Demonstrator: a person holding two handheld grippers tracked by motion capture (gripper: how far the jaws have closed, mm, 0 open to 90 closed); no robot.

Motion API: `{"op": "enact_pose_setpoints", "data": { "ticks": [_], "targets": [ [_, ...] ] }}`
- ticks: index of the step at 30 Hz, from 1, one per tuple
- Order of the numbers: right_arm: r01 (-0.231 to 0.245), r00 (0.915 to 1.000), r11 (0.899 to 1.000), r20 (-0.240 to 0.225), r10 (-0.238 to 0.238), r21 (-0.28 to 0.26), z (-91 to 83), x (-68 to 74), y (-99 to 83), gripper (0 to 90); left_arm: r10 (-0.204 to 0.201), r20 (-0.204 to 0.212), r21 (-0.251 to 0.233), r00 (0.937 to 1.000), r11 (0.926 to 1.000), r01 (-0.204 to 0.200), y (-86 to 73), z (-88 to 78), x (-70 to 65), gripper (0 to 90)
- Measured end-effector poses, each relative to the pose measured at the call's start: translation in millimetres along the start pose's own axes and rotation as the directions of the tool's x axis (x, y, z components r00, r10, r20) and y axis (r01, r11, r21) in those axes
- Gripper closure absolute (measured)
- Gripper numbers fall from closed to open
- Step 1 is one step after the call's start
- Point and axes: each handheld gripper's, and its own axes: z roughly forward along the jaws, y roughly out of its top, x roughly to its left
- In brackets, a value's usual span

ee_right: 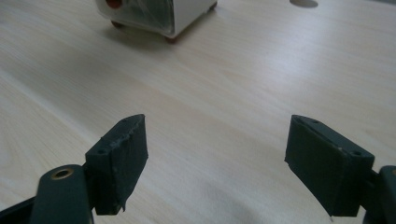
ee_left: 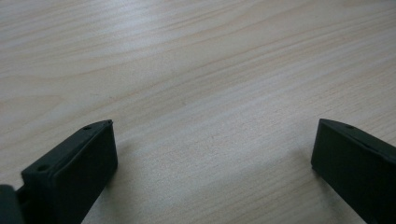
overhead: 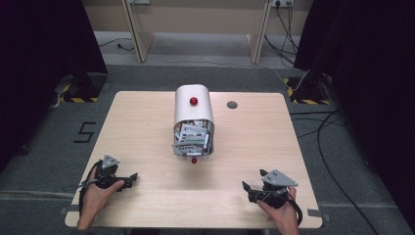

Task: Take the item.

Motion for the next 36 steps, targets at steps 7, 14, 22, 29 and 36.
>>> {"op": "enact_pose_setpoints", "data": {
  "ticks": [7, 14, 22, 29, 36],
  "targets": [
    [0.040, 0.9990, 0.998, -0.020, -0.041, -0.056, -4.1, 10.4, 29.3, 27.4, 0.000, 0.000, 0.000, 1.0000, 1.0000, 0.000, 0.0, 0.0, 0.0, 0.0],
    [0.081, 0.9928, 0.989, -0.078, -0.091, -0.121, -6.6, 27.2, 55.3, 34.6, 0.000, 0.000, 0.000, 1.0000, 1.0000, 0.000, 0.0, 0.0, 0.0, 0.0],
    [0.103, 0.9845, 0.981, -0.124, -0.124, -0.163, -9.7, 41.4, 74.5, 36.9, 0.000, 0.000, 0.000, 1.0000, 1.0000, 0.000, 0.0, 0.0, 0.0, 0.0],
    [0.132, 0.9712, 0.969, -0.169, -0.169, -0.210, -6.3, 58.7, 96.6, 40.7, -0.003, 0.000, -0.003, 1.0000, 1.0000, 0.003, 0.0, 0.2, -0.2, 0.0],
    [0.140, 0.9614, 0.962, -0.200, -0.189, -0.233, 1.0, 70.4, 109.1, 44.1, -0.003, 0.000, -0.003, 1.0000, 1.0000, 0.003, -0.1, 0.2, -0.3, 0.0]
  ]
}}
